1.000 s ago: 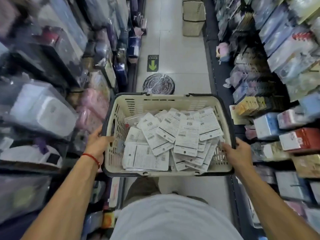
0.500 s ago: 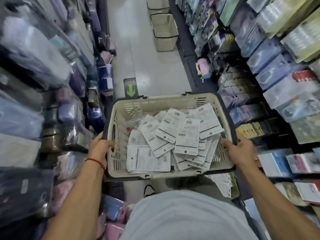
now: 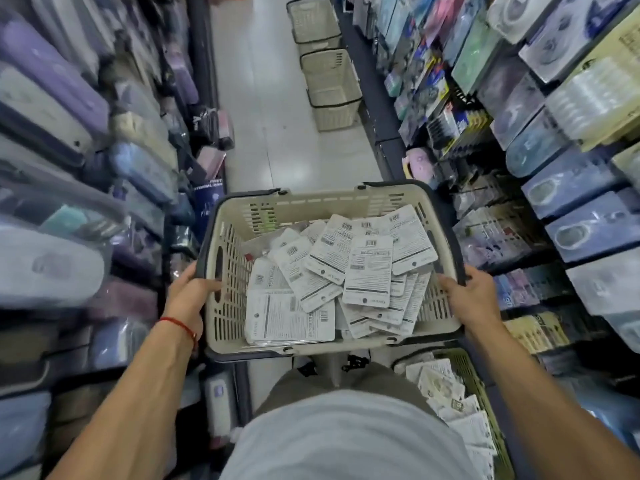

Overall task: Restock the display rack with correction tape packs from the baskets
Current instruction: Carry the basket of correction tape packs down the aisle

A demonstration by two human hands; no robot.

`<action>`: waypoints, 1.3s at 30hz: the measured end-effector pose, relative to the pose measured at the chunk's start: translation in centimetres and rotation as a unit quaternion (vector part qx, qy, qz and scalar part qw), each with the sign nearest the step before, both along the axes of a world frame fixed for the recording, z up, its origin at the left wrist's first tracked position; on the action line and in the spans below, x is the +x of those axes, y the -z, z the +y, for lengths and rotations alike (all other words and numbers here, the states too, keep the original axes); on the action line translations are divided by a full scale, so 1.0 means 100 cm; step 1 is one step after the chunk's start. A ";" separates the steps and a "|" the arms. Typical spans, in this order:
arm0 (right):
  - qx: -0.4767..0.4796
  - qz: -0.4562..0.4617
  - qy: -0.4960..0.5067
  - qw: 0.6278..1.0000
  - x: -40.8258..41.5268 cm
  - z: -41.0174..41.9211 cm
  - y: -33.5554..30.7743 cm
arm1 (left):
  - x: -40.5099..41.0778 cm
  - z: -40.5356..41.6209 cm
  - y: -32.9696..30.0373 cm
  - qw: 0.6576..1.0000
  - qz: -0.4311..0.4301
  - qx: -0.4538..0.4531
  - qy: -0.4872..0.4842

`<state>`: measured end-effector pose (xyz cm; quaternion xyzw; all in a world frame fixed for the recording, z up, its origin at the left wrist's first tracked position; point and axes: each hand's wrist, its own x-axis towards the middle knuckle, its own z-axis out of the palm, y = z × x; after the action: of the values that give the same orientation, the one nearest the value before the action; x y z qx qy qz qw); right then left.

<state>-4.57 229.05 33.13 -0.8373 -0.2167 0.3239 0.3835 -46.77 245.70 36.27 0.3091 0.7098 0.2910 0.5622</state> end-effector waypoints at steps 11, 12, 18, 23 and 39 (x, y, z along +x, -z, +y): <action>-0.004 0.001 0.117 0.993 0.052 0.073 0.036 | 0.096 0.176 0.018 0.987 0.078 -0.004 0.138; -0.005 0.010 0.121 0.993 0.060 0.079 0.041 | 0.111 0.189 0.018 0.985 0.091 -0.005 0.145; -0.054 0.055 0.178 0.981 0.107 0.079 0.060 | 0.211 0.239 0.004 0.973 0.112 -0.017 0.200; -0.075 0.098 0.248 0.961 0.130 0.061 0.067 | 0.294 0.271 -0.002 0.955 0.121 -0.006 0.270; -0.190 0.076 0.401 0.893 0.067 0.023 0.122 | 0.464 0.317 0.103 0.820 0.139 -0.111 0.544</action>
<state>2.12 231.33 20.94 -0.8826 0.2336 0.2404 0.3298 -0.41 277.35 25.95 0.6175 0.5245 -0.1894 0.5547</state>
